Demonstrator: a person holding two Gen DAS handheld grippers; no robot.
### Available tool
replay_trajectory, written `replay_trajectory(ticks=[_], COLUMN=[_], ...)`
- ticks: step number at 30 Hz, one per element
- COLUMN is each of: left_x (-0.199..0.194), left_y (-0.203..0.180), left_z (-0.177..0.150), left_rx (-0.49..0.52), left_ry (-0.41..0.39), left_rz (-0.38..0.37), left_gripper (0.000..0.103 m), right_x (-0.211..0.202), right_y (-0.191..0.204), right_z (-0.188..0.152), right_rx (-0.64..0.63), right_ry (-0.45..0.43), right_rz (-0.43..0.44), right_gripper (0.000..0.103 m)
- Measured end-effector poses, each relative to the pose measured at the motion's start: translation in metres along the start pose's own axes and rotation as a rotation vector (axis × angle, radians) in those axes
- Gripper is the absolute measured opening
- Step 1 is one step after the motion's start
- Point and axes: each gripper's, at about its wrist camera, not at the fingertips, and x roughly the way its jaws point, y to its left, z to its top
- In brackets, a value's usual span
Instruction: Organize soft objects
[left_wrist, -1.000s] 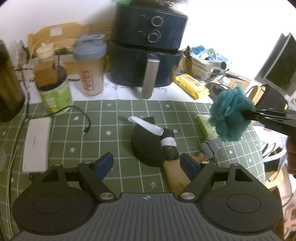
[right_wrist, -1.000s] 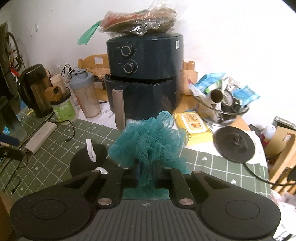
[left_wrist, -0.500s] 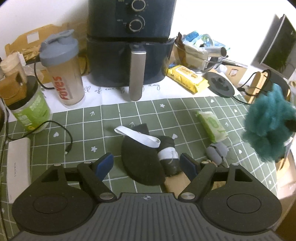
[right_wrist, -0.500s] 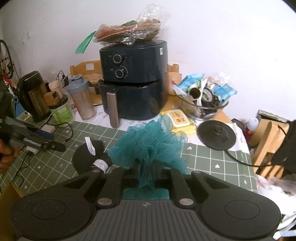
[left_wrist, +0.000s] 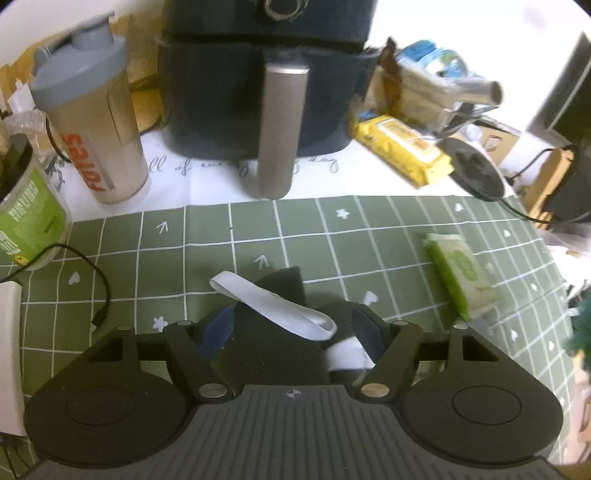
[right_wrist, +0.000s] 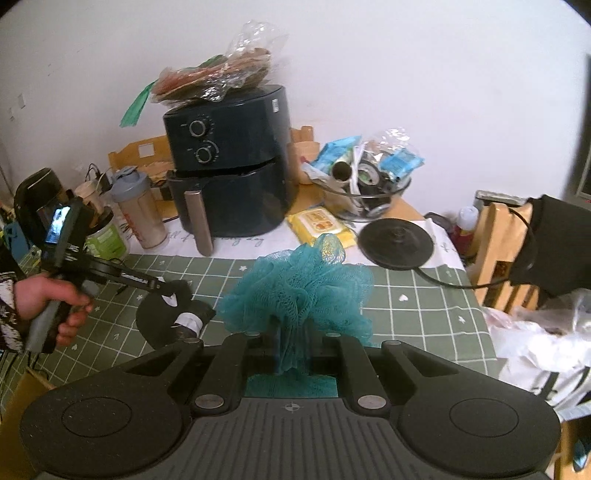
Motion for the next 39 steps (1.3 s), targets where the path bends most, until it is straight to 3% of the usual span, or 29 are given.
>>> replay_trajectory(ticks=[5, 8, 16, 28, 39], left_x=[0.021, 0.024, 0.009, -0.017, -0.065], left_y=[0.004, 0.002, 0.006, 0.004, -0.002], left_z=[0.007, 0.007, 0.003, -0.003, -0.009], left_rx=[-0.012, 0.008, -0.003, 0.020, 0.036], left_ry=[0.036, 0.041, 0.015, -0.054, -0.131], left_rz=[0.018, 0.047, 0.028, -0.019, -0.083], left_gripper=[0.067, 0.057, 0.006, 0.002, 0.002], right_x=[-0.012, -0.018, -0.027, -0.034, -0.052], right_y=[-0.003, -0.003, -0.005, -0.009, -0.011], right_z=[-0.005, -0.009, -0.016, -0.016, -0.011], right_rx=[0.027, 0.041, 0.057, 0.049, 0.041], right_ry=[-0.010, -0.011, -0.012, -0.027, -0.059], right_rz=[-0.025, -0.035, -0.040, -0.013, 0.022], right_gripper=[0.013, 0.013, 0.013, 0.013, 0.012])
